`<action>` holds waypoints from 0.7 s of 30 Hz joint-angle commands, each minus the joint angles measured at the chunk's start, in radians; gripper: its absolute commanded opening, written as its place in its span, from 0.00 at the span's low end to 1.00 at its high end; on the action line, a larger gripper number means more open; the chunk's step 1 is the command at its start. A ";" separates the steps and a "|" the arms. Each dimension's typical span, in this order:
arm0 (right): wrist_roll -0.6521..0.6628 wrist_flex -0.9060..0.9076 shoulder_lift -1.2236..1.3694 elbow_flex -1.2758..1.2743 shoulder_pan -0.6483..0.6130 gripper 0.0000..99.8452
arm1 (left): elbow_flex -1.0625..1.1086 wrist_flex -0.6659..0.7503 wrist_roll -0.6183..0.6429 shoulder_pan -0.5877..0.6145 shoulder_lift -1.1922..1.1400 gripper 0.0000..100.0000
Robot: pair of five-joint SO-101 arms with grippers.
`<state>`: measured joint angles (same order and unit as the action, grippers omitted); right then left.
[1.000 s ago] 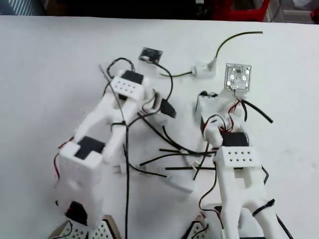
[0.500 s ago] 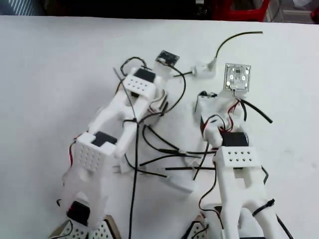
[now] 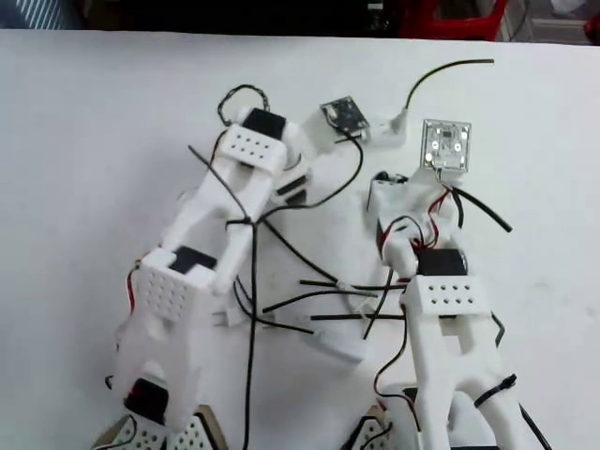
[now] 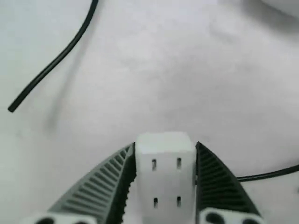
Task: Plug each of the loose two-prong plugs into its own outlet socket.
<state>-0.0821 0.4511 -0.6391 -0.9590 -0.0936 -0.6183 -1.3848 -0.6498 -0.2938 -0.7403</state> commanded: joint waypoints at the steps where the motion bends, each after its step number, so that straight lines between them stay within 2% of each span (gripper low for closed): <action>1: -0.006 -0.021 -0.031 0.006 0.012 0.02 | 0.003 0.038 0.107 0.028 0.012 0.36; 7: -0.006 -0.021 -0.031 0.006 0.012 0.02 | -0.028 0.003 0.115 0.053 0.042 0.37; 16: 0.003 -0.013 -0.031 0.006 0.002 0.02 | -0.152 -0.236 0.115 0.165 0.191 0.36; 18: 0.005 -0.012 -0.031 0.006 0.001 0.02 | -0.150 -0.272 0.109 0.180 0.213 0.30; 21: 0.061 -0.005 -0.024 0.006 -0.031 0.02 | -0.150 -0.302 0.109 0.199 0.229 0.17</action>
<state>-0.0652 0.4511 -0.6391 -0.9590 -0.0951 -0.7227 -1.6379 -0.5439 -0.1266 -0.6099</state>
